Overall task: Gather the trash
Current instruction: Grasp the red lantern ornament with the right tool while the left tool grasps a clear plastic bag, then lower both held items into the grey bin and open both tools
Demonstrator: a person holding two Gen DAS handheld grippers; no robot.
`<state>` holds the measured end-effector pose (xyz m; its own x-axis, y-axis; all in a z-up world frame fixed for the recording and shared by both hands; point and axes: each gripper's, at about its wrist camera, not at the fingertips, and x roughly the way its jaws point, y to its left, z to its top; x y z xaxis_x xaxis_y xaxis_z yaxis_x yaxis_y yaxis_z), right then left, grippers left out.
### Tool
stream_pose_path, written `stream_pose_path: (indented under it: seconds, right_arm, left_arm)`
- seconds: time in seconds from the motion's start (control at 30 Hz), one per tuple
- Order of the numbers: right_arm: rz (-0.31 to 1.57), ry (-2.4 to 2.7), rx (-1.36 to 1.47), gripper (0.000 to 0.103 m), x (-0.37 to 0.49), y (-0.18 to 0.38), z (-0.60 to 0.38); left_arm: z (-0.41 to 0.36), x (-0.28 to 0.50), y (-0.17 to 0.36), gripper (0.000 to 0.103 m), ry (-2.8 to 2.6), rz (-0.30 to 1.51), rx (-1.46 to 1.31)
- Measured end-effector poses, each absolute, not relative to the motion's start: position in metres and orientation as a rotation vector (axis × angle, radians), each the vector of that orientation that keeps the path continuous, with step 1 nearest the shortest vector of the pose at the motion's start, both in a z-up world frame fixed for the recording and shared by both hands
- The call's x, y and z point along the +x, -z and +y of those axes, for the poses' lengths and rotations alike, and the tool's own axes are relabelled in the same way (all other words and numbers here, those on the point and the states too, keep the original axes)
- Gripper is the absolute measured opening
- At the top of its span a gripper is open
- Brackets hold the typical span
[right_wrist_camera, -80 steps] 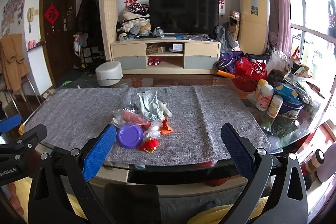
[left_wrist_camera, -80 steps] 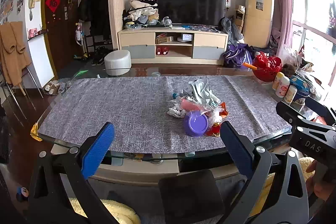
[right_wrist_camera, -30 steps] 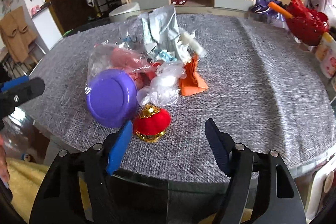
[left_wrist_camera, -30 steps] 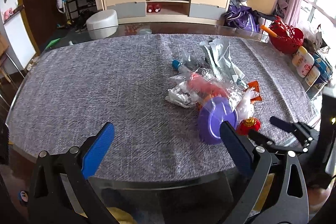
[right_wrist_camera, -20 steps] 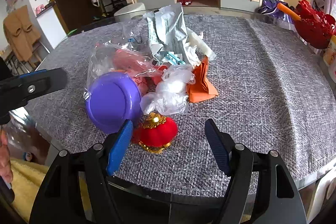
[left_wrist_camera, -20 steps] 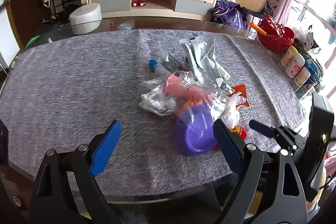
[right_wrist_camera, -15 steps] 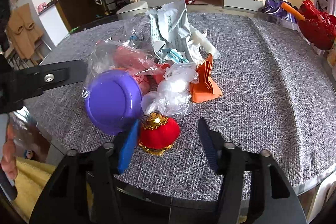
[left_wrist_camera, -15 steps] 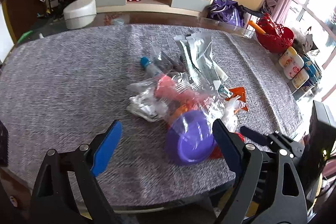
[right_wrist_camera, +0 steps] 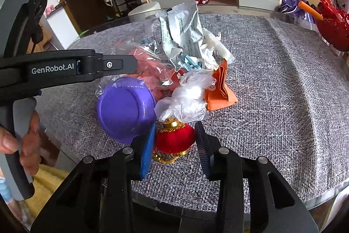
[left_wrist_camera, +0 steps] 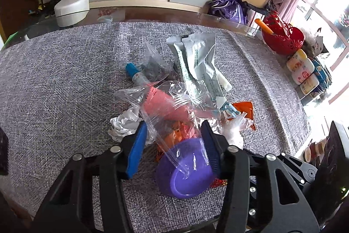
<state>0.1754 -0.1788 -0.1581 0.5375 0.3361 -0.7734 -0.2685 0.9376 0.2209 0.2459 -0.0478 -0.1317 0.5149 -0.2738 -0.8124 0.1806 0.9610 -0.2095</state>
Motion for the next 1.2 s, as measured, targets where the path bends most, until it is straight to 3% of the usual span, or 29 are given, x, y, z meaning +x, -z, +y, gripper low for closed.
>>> stream_pose_path:
  seconds: [0.23,0.37,0.8,1.2]
  right_arm:
    - [0.908,-0.344,0.08,0.038,0.172,0.149,-0.184]
    - [0.884,-0.333,0.081,0.038,0.167,0.139,-0.187]
    - [0.729,-0.29,0.072,0.037,0.15,0.078,-0.2]
    - [0.629,-0.313,0.058,0.037,0.083,0.021,-0.199]
  left_arm:
    - [-0.048,0.241,0.122,0.015,0.272,0.972,-0.095]
    - [-0.046,0.238,0.111,0.007,0.26,0.942,-0.099]
    - [-0.036,0.199,0.031,0.005,0.231,0.758,-0.093]
    - [-0.026,0.101,-0.025,0.005,0.231,0.642,-0.06]
